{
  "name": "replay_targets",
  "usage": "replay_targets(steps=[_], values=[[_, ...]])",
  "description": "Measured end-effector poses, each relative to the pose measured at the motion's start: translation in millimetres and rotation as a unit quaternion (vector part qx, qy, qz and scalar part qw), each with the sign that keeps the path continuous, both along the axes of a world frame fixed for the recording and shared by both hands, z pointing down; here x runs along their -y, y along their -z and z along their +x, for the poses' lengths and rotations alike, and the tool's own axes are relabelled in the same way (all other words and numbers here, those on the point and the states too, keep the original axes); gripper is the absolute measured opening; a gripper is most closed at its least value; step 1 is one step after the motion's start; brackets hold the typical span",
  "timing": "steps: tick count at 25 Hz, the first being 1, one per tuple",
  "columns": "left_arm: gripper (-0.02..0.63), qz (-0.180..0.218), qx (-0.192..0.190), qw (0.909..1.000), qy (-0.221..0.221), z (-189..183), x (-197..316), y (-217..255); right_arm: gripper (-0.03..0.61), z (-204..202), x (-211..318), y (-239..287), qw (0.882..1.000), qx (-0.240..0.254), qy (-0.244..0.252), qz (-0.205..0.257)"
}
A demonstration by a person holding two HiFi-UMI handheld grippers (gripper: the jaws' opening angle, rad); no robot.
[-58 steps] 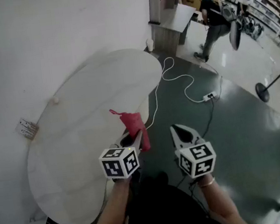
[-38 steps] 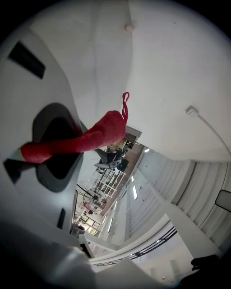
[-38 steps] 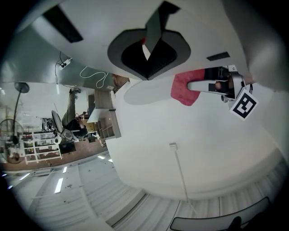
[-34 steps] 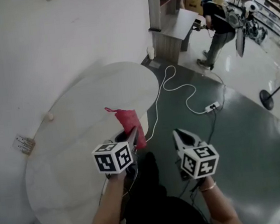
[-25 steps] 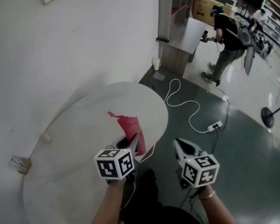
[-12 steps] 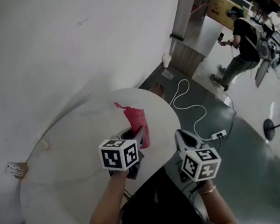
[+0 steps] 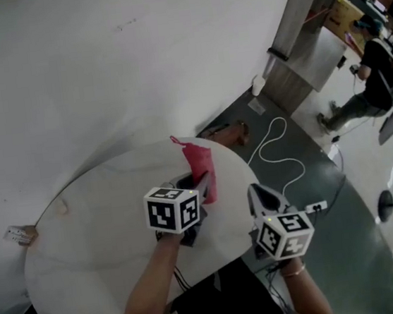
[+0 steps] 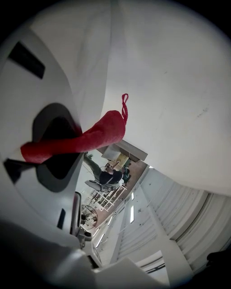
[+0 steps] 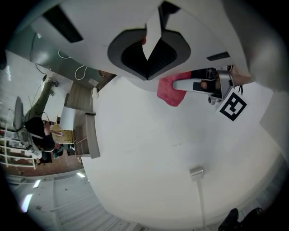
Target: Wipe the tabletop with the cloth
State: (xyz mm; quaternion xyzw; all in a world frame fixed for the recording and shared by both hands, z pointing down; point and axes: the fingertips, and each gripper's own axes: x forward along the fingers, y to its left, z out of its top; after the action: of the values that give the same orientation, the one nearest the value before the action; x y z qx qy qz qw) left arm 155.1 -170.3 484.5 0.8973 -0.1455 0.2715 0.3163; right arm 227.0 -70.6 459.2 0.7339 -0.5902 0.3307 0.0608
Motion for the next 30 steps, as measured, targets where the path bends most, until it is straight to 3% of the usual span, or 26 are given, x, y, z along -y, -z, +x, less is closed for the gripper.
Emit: replay_targets(steps=[9, 14, 21, 30], values=[[0.048, -0.01, 0.004, 0.9999, -0.003, 68, 40, -16, 0.003, 23, 37, -19, 0.999, 0.019, 0.043, -0.013], [0.048, -0.01, 0.051, 0.9986, 0.003, 74, 50, -41, 0.003, 18, 48, -30, 0.997, 0.04, 0.067, -0.023], [0.048, -0.013, 0.094, 0.9943, 0.049, 29, 86, -55, 0.003, -6, 67, -39, 0.992, 0.051, 0.106, -0.036], [0.048, -0.021, 0.119, 0.9774, 0.173, -90, 140, -56, 0.003, -48, 87, -32, 0.984, 0.046, 0.166, -0.038]])
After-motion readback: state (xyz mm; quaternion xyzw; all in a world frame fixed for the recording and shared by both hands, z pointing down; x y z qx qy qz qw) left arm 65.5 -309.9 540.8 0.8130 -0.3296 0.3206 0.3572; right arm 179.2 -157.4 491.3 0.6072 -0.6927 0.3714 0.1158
